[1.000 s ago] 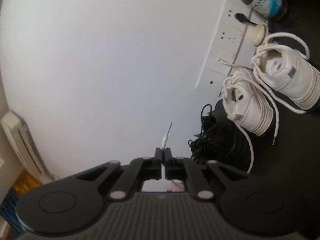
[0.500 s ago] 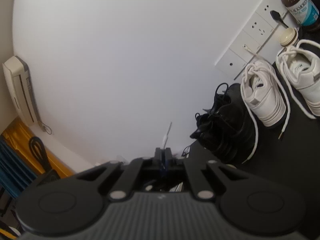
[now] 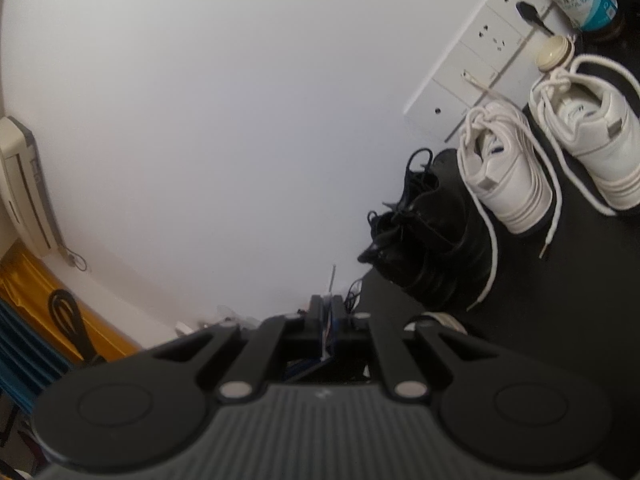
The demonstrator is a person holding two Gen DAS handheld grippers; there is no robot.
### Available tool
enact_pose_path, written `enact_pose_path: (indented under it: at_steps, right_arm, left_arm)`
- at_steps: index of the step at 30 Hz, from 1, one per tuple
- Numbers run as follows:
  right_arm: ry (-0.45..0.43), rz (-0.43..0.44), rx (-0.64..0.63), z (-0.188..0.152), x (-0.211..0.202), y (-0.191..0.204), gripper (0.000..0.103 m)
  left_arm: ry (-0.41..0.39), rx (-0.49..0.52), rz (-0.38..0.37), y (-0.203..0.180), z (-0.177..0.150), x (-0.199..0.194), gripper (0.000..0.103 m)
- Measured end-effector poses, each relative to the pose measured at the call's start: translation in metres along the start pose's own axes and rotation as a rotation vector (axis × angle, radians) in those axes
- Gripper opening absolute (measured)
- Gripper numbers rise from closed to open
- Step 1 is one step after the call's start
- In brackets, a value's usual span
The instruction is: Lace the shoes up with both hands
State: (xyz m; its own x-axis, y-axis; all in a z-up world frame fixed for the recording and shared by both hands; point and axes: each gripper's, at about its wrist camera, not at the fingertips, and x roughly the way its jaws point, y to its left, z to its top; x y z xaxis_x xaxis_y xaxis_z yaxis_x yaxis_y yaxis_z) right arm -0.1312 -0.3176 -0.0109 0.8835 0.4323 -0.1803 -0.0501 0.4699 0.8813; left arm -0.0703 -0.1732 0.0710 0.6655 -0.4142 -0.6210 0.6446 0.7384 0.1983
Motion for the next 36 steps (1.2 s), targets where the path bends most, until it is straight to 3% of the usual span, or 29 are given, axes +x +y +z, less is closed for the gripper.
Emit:
enact_pose_path:
  at_steps: [7,9,12,15,16,17,22,25,28,36]
  right_arm:
    - [0.018,0.001,-0.006,-0.003,0.006,0.002,0.016]
    - [0.012,0.002,-0.021,-0.004,0.006,0.004,0.004]
    - [0.001,-0.006,-0.009,-0.003,0.006,0.001,0.004]
    - [-0.030,-0.037,-0.031,-0.001,0.003,0.001,0.004]
    - [-0.044,-0.050,-0.044,0.001,0.002,0.002,0.004]
    - [-0.059,-0.057,-0.055,0.003,0.000,0.002,0.004]
    - [-0.127,-0.073,-0.105,0.023,-0.010,0.002,0.004]
    - [-0.090,-0.083,-0.156,0.029,0.001,0.003,0.004]
    - [0.005,-0.072,-0.194,0.025,0.030,0.005,0.004]
    - [0.297,-0.091,-0.292,0.002,0.156,0.009,0.004]
  left_arm:
    - [0.020,0.026,0.005,-0.004,-0.006,0.000,0.006]
    - [0.025,0.013,0.008,-0.002,-0.007,0.000,0.006]
    - [0.032,-0.004,0.016,0.002,-0.008,0.001,0.007]
    - [0.043,-0.021,0.046,0.005,-0.010,0.001,0.022]
    - [0.040,-0.031,0.055,0.009,-0.011,-0.001,0.040]
    - [0.038,-0.041,0.065,0.012,-0.012,-0.003,0.050]
    - [0.123,-0.148,0.114,0.041,-0.026,-0.011,0.050]
    - [0.192,-0.181,0.156,0.050,-0.043,-0.012,0.049]
    - [0.236,-0.199,0.169,0.052,-0.056,-0.014,0.049]
    - [0.280,-0.239,0.169,0.054,-0.073,-0.006,0.046]
